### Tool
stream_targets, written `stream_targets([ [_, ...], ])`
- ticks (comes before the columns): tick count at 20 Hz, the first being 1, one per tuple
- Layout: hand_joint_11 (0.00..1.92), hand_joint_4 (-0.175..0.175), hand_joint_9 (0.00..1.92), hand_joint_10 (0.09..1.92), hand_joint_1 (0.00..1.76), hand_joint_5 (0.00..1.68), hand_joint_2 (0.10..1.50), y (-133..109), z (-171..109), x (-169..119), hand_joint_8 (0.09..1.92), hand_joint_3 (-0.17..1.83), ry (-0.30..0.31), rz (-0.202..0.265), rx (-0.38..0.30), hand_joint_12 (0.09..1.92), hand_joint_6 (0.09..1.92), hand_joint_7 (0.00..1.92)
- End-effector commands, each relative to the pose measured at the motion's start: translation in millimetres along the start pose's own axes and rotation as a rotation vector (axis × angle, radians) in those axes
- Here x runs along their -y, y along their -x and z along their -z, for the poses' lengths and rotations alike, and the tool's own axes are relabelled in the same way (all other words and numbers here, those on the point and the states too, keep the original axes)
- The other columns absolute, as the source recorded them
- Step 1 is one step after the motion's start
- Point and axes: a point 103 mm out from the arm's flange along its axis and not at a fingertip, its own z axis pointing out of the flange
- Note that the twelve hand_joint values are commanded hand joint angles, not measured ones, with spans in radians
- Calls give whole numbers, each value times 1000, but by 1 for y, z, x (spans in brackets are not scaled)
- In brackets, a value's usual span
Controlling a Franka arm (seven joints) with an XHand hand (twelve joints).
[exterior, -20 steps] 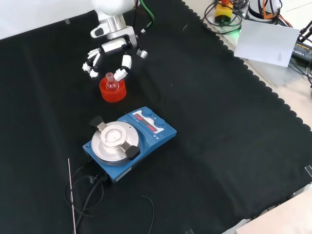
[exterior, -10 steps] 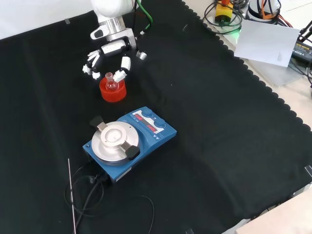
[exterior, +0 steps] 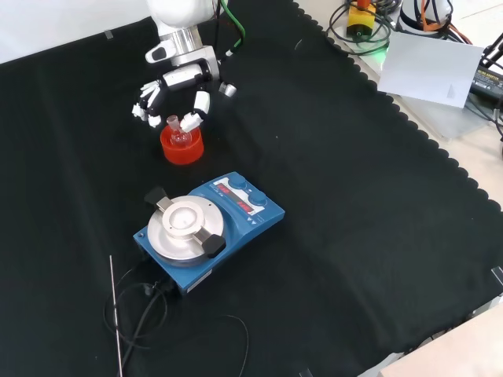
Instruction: Pick up the round-bottom flask.
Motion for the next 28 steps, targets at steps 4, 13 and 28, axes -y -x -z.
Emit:
stream_targets([
  [4, 16, 24, 423, 603, 920, 678, 582, -4, -1, -2, 547, 783, 7, 10, 1, 1396, 742, 241],
  [13, 102, 175, 531, 564, 1059, 1075, 746, -8, 2, 0, 533, 660, 40, 4, 29, 1366, 1009, 340],
  [28, 174, 175, 611, 549, 1075, 1087, 660, -42, 33, 11, 536, 836, 43, 32, 23, 1357, 1080, 405],
])
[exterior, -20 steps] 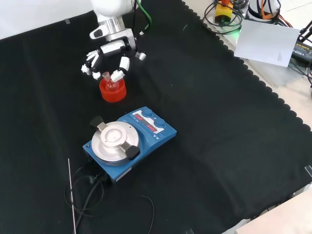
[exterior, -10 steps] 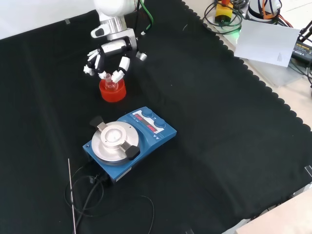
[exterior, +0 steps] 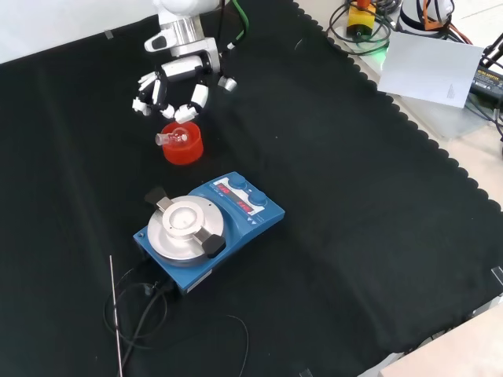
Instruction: Pick up the round-bottom flask.
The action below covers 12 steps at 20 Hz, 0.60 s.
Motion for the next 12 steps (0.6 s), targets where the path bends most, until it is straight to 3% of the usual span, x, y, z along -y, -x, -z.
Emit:
stream_targets([
  [1, 174, 175, 612, 548, 1075, 1088, 658, -15, 13, 10, 536, 839, -7, 5, 14, 1357, 1080, 407],
  [7, 181, 175, 615, 546, 1079, 1096, 651, -17, 18, 15, 538, 844, -17, -16, 18, 1359, 1069, 416],
  [12, 155, 175, 585, 550, 1064, 1081, 747, -16, 10, 10, 537, 643, -55, -55, 41, 1369, 988, 379],
])
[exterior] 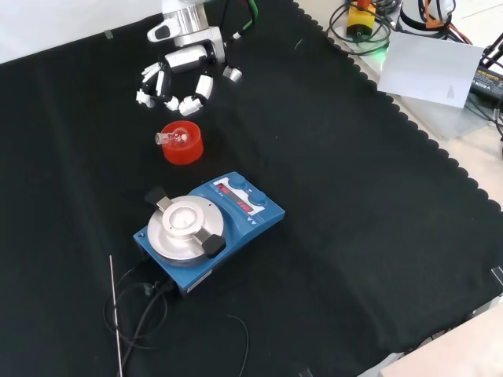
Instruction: Pick up the round-bottom flask.
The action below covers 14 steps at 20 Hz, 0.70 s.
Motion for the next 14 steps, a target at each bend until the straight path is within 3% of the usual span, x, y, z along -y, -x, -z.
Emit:
stream_targets([
  [1, 141, 175, 569, 555, 1058, 1072, 780, 0, -9, -6, 539, 580, -48, -43, 25, 1373, 977, 363],
  [2, 126, 175, 553, 562, 1051, 1061, 816, 0, -11, -8, 541, 515, -56, -47, 29, 1378, 970, 347],
  [5, 98, 45, 519, 582, 932, 920, 660, -2, -16, -14, 545, 643, -65, -55, 38, 1376, 919, 317],
  [7, 84, 6, 504, 592, 905, 833, 608, -3, -19, -18, 549, 701, -70, -60, 39, 1380, 909, 298],
  [10, 67, -20, 483, 596, 891, 709, 581, -3, -25, -24, 549, 723, -86, -69, 46, 1382, 881, 270],
  [14, 48, -29, 460, 597, 878, 634, 567, -4, -30, -29, 548, 720, -94, -76, 56, 1384, 850, 248],
])
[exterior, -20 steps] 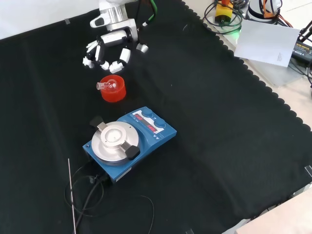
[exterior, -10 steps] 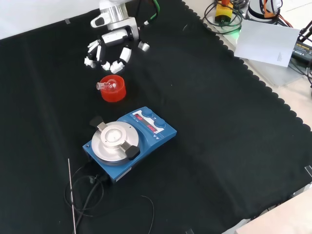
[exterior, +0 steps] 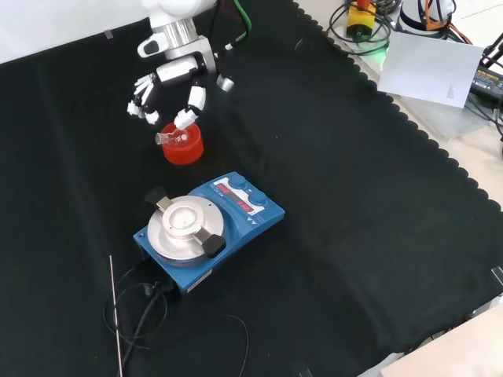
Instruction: Pick up the round-bottom flask.
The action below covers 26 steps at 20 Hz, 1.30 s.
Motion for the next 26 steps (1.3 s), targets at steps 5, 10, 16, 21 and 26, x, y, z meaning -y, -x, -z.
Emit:
stream_targets([
  [5, 33, -33, 441, 612, 875, 618, 565, -3, -16, -8, 558, 715, -27, -22, 25, 1397, 822, 234],
  [10, 30, -35, 435, 620, 876, 618, 564, 1, -18, -7, 563, 713, -25, -42, 36, 1398, 814, 227],
  [16, 28, -38, 429, 625, 877, 616, 564, 10, -22, -6, 565, 712, -36, -62, 36, 1398, 807, 219],
  [21, 27, -44, 424, 628, 878, 609, 563, 11, -25, -7, 567, 711, -42, -73, 38, 1398, 800, 213],
  [26, 22, -48, 413, 629, 870, 597, 562, 16, -28, -11, 569, 709, -49, -84, 37, 1398, 789, 204],
])
